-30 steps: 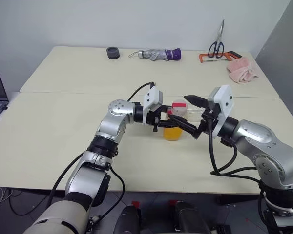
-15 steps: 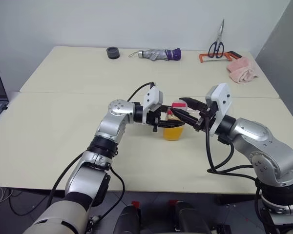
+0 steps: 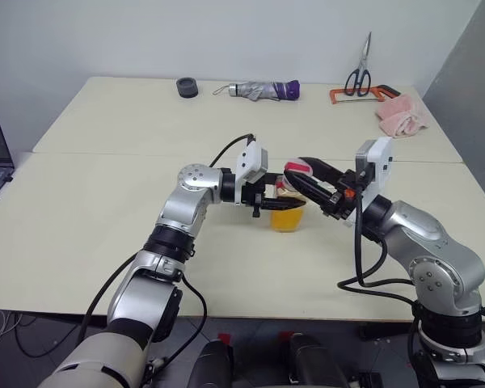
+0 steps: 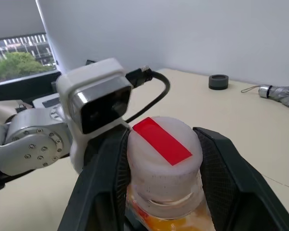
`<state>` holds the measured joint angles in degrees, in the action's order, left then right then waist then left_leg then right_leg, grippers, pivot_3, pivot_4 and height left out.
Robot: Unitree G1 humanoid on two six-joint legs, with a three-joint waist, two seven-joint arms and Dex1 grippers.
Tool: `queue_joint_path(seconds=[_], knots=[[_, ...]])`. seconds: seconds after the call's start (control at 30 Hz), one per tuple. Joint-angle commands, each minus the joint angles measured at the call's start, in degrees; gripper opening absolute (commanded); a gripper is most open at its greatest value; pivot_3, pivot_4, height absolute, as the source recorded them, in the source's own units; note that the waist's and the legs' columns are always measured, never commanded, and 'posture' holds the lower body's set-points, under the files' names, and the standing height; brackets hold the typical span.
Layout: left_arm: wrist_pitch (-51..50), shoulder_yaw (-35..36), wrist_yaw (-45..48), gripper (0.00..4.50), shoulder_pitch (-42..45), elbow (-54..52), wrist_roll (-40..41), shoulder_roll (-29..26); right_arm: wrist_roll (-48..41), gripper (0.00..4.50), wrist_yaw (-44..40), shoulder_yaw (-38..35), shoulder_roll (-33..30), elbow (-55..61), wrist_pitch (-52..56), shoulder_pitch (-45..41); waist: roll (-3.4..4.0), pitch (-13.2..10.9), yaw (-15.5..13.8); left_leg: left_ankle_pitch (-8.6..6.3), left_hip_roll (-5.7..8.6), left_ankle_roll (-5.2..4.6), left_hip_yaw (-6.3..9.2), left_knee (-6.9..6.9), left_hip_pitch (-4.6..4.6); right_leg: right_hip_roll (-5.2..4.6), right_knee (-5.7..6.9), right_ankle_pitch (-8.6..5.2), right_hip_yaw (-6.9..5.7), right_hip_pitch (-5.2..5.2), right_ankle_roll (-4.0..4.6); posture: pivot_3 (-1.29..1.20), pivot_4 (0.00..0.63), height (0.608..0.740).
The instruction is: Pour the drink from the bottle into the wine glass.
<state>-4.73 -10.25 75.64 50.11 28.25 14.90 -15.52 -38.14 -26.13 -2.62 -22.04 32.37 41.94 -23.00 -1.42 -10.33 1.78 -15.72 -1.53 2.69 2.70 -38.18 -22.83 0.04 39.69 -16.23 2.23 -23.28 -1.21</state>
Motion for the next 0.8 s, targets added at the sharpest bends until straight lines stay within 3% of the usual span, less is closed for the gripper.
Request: queue_joint_path(seconds=[0.03,0.23,0.47,0.67,0.8], knots=[[0.3,0.7,0.1,1.89,1.1,-2.5,1.0,0.2,2.8,1.75,-2.7,2.1,-3.7,3.2,-2.4,0.4,0.00,0.0,0.0,0.00,0.00,0.00,0.00,0.00,0.00,0.00,0.00,0.00,0.00,0.00,0.00,0.00,0.150,0.740],[0.2,0.8,0.3,1.89,1.3,-2.3,1.0,0.2,5.1,1.74,-4.3,3.2,-6.5,3.9,-5.3,0.8,0.00,0.0,0.0,0.00,0.00,0.00,-0.01,0.00,0.00,0.01,-0.02,0.00,0.00,0.00,-0.01,0.00,0.150,0.740],[0.1,0.9,0.1,1.89,0.9,-2.6,1.1,0.0,-2.2,1.74,-1.1,-5.8,-7.0,7.0,-2.0,2.1,0.00,0.0,-0.1,0.00,0.01,0.00,0.00,0.00,-0.02,0.00,-0.02,0.00,0.00,0.00,0.00,0.00,0.150,0.740],[-0.2,1.1,0.2,1.89,0.5,-3.2,1.3,-0.3,-4.8,1.74,-0.4,-15.3,-12.5,11.5,0.5,14.3,0.00,0.0,-0.3,0.00,0.02,0.00,0.02,0.04,-0.06,-0.01,-0.13,0.00,-0.02,0.02,0.00,0.00,0.150,0.740],[-0.5,1.1,0.1,1.89,0.5,-3.4,1.4,-0.1,5.4,1.74,0.1,-16.1,-13.8,8.0,-4.7,27.1,-0.01,0.0,-0.3,0.00,0.03,-0.01,0.05,0.05,-0.05,-0.01,-0.18,0.00,-0.01,0.07,-0.01,0.00,0.150,0.740]])
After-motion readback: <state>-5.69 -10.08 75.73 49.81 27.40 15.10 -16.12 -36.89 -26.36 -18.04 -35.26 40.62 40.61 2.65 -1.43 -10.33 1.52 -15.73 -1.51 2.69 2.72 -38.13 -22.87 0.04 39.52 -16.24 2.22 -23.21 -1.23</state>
